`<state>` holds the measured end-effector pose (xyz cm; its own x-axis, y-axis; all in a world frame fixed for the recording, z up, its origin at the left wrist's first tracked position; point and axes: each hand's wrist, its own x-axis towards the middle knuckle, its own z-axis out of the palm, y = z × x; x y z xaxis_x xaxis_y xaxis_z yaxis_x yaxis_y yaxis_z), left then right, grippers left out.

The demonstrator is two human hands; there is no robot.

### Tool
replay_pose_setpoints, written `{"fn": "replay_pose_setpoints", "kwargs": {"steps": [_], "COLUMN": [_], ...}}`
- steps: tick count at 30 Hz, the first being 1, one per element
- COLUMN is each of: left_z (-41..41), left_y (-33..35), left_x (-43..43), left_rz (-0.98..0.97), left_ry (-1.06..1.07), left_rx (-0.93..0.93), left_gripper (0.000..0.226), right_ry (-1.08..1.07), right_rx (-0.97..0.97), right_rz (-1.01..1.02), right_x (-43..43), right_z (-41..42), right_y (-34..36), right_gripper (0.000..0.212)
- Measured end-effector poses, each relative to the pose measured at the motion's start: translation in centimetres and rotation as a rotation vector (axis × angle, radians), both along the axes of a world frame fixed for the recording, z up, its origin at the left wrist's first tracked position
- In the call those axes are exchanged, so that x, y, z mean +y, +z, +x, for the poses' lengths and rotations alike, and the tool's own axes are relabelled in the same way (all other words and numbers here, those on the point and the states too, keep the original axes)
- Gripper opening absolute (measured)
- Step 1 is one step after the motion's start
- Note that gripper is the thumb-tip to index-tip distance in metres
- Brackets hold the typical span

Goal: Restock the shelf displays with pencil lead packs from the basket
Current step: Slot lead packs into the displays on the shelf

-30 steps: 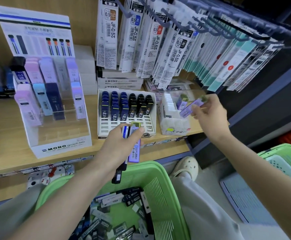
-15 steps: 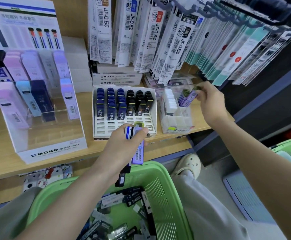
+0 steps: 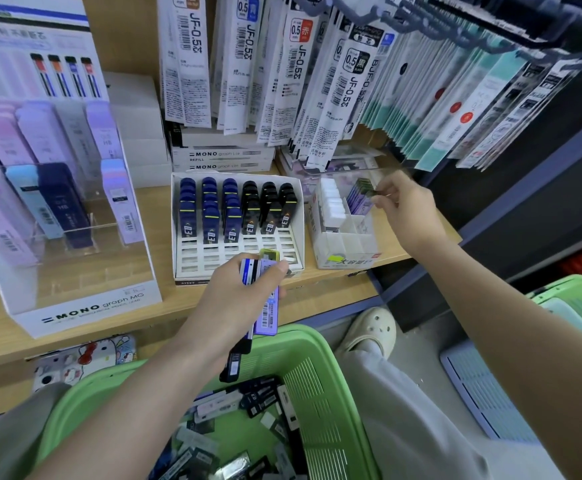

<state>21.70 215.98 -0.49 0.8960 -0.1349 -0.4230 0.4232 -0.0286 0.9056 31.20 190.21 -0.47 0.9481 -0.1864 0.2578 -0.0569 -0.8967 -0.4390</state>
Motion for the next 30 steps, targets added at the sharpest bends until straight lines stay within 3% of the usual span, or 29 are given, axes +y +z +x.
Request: {"fn": "replay_pose_setpoints", "kwargs": {"steps": [9, 14, 16, 21, 26, 30], "left_z": [-0.1, -0.1, -0.2, -0.5, -0.7, -0.4], "left_y": [-0.1, 0.4, 0.7, 0.9, 0.3, -0.1], "left_x": [0.1, 0.4, 0.6, 0.4, 0.4, 0.3], "left_rz": [0.019, -0.005, -0.006, 0.037, 0.084, 0.018], "left_ry": [-0.005, 0.039, 0.048, 0.003, -0.028, 0.020], "left_rx": [-0.018, -0.001, -0.019, -0.062, -0.096, -0.028], "left_gripper": [0.017, 0.021, 0.019, 0.018, 0.032, 0.027], "right_ry": [-0.022, 0.062, 0.173, 0.316, 0.354, 0.301], "right_rx": [-0.073, -0.147, -0.089, 0.326, 0.477, 0.418], "right_rz": [-0.103, 0.027, 0.161, 0.613, 0.703, 0.718], "right_x": [0.7, 4.7, 7.0, 11.2, 11.8, 9.8], "right_z": [-0.1, -3.1, -5.2, -8.4, -8.4, -7.9], "right_y": [-0.1, 0.9, 1.2, 1.6, 2.4, 3.6], "right_gripper": [0.020, 0.018, 0.012, 0.011, 0.006, 0.010]}}
